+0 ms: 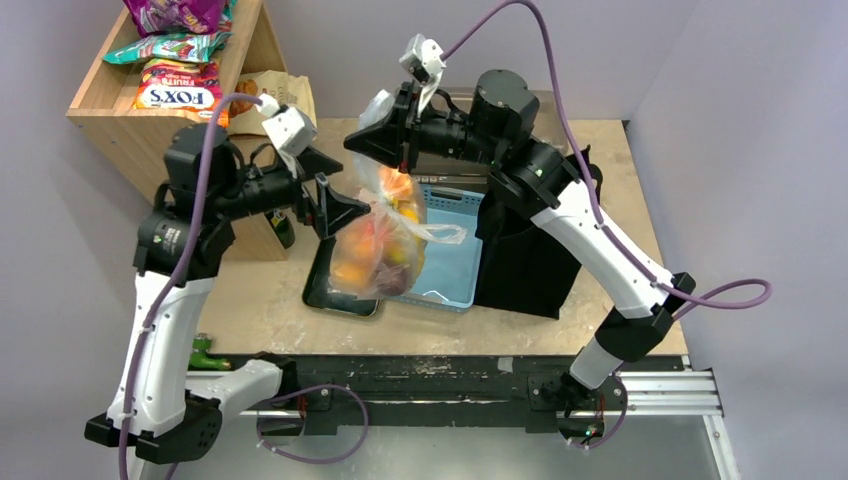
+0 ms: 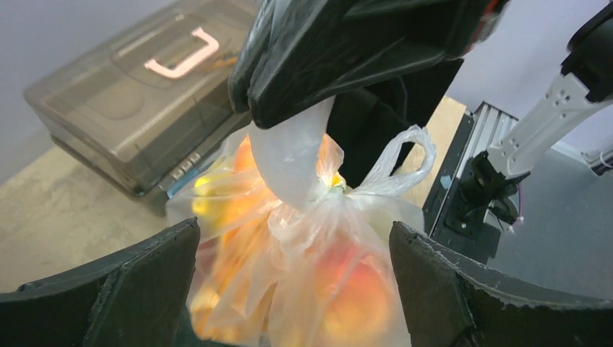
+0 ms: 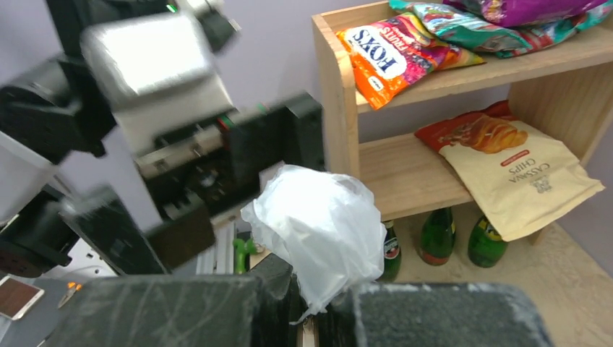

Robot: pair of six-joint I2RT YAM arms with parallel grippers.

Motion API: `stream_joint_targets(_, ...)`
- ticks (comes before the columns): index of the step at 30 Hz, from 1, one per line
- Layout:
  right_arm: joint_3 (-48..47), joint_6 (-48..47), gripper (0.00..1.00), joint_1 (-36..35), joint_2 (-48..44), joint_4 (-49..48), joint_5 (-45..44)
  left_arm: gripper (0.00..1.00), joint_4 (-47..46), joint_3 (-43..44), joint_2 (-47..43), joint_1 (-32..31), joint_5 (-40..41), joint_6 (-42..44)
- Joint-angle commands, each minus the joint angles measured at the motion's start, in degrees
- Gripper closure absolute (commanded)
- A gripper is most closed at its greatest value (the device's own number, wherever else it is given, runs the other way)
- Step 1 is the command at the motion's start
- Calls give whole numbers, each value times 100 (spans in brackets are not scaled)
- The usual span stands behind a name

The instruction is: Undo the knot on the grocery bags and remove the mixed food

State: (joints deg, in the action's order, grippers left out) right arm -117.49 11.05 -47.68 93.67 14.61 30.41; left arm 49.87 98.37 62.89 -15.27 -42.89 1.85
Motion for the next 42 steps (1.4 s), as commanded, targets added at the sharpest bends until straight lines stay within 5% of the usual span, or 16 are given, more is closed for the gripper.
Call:
stream_joint_targets(1, -55, 22, 100, -221, -425, -788, -277, 0, -1590, -1293, -528, -168, -7, -270)
stream_joint_targets(10, -39, -6, 100, -559, -411, -631, -491, 12, -2356, -2504, -902, -222, 369, -358)
stream_joint_targets(14, 136, 23, 100, -678, -424, -698, -536, 44, -2551, -2564, -846, -244, 312, -473)
stream_joint_targets(20, -3, 59, 100, -681, -325, -726, -599, 75, -2958, -2688, -897, -330, 131, -584)
stream_joint_targets(22, -72, 16, 100, -683, -294, -684, -621, 98, -2994, -2700, -860, -349, 92, -605)
stream_joint_targets(28, 95, -221, 100, -673, -470, -388, -799, 100, -3059, -2678, -1072, -347, 190, -750)
stream_joint_targets(36, 1030, -174, 36, -36, -1281, 238, -1363, 100, -2950, -2630, -1340, -328, 347, -1268)
stream_joint_targets(39, 1306, -219, 25, 284, -1607, 561, -1376, 100, -2996, -2623, -1341, -328, 373, -1408)
stream_joint_targets(42, 1381, -568, 24, 537, -1856, 1384, -1653, 100, -2877, -2612, -1415, -319, 370, -1432)
